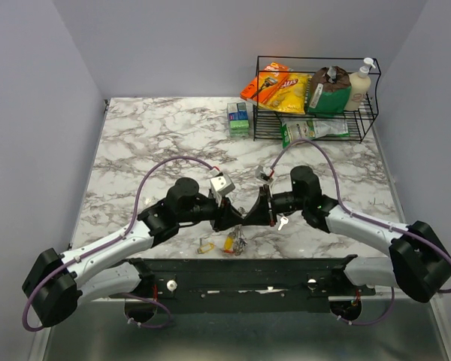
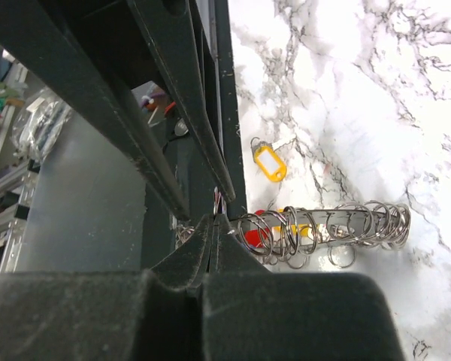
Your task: Put the keys on the keyring
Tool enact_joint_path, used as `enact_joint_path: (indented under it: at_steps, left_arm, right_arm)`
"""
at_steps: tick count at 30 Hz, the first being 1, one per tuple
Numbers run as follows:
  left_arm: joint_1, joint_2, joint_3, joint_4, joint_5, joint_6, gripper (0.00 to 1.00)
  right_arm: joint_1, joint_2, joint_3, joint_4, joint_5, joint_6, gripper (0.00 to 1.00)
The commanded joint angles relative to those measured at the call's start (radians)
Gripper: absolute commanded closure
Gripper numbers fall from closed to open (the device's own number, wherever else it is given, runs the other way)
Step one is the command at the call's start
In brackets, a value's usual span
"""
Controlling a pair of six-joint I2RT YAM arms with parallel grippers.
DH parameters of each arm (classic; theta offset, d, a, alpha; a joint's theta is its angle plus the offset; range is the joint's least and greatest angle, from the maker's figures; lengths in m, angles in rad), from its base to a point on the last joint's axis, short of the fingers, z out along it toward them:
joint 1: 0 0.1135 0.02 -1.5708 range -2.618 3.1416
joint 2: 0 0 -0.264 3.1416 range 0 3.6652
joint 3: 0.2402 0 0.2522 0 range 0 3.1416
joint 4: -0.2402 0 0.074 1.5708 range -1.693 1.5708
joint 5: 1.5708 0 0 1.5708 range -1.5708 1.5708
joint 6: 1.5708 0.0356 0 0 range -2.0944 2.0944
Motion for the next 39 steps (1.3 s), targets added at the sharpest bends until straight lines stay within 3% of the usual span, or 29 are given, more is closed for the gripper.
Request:
enact_joint_path:
  at_steps: [1, 11, 16, 19, 23, 31, 39]
  left_arm:
    - [-0.001, -0.007, -0.046, 0.174, -0.052, -0.073, 0.59]
    - [0.020, -0.065, -0.132, 0.315, -0.109, -0.145, 0.43]
    - [0.079, -0.139, -0.236, 0.444, -0.082, -0.205, 0.43]
    - [0.112, -0.177, -0.277, 0.504, -0.083, -0.234, 0.42]
    - [0.138, -0.188, -0.372, 0.645, -0.043, -0.257, 0.31]
    - [0.184, -0.037, -0.423, 0.959, 0.180, -0.337, 0.28]
    - [0.191, 0.145, -0.357, 1.068, 0.244, -0.370, 0.29]
  right_arm:
    - [0.009, -0.050, -0.056, 0.174, 0.085, 0.102, 1.00]
    - [0.008, -0.097, -0.153, 0.382, 0.160, 0.248, 1.00]
    - [0.008, -0.082, -0.219, 0.577, 0.192, 0.369, 1.00]
    - [0.008, -0.076, -0.230, 0.608, 0.186, 0.380, 1.00]
    - [0.008, -0.082, -0.228, 0.593, 0.183, 0.365, 1.00]
    - [0.008, -0.087, -0.231, 0.591, 0.176, 0.359, 1.00]
    - [0.008, -0.093, -0.230, 0.590, 0.172, 0.353, 1.00]
